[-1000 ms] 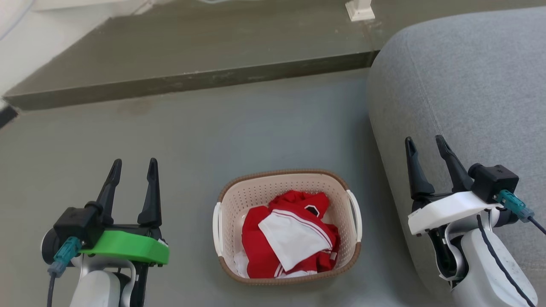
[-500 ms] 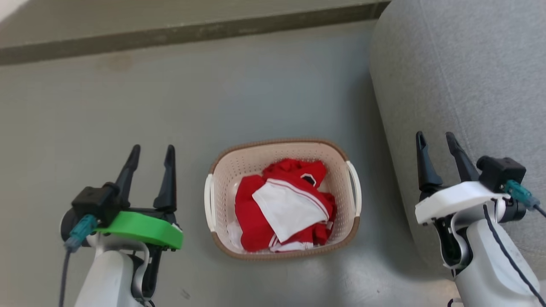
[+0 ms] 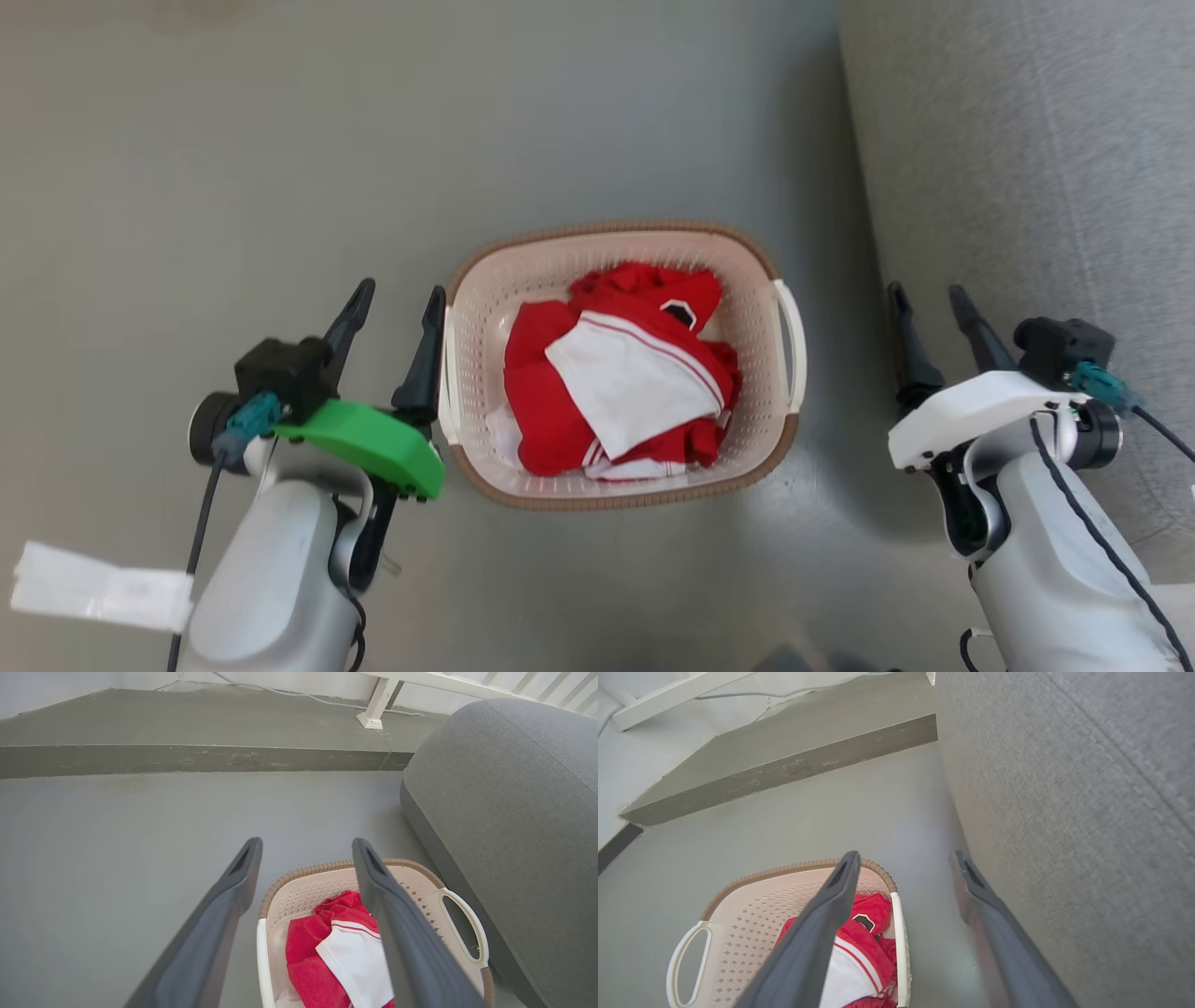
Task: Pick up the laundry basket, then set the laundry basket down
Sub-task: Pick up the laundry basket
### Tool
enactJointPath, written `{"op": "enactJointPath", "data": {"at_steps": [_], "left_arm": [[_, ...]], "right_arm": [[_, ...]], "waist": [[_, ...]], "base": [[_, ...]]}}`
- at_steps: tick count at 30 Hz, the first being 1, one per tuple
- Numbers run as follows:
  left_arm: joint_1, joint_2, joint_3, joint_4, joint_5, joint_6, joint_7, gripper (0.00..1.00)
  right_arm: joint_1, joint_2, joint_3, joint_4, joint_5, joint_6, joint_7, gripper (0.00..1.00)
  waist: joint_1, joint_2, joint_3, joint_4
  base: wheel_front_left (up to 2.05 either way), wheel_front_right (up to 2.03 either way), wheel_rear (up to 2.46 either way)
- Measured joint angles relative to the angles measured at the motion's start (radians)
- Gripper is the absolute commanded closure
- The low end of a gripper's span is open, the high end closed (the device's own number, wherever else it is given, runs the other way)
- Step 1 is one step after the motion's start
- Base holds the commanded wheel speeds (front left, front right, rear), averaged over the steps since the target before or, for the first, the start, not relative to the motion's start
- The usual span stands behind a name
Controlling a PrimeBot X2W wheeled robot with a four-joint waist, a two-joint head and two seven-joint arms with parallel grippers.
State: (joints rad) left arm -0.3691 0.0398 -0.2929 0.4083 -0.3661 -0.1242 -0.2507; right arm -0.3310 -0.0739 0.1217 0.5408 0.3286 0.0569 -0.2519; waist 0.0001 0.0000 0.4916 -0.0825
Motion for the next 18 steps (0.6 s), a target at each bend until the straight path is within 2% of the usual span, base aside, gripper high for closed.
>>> {"op": "enactJointPath", "data": {"at_steps": [18], "left_arm": [[-0.254,0.002,-0.052,0.245,-0.070,0.000,0.076,0.00]], "right_arm": [[-0.230,0.010,0.049,0.273,0.017,0.017,0.025,0.00]], "waist": [[0.0000,0.0000,0.234,0.022]], "base": [[0.00,0.00,0.00]]}}
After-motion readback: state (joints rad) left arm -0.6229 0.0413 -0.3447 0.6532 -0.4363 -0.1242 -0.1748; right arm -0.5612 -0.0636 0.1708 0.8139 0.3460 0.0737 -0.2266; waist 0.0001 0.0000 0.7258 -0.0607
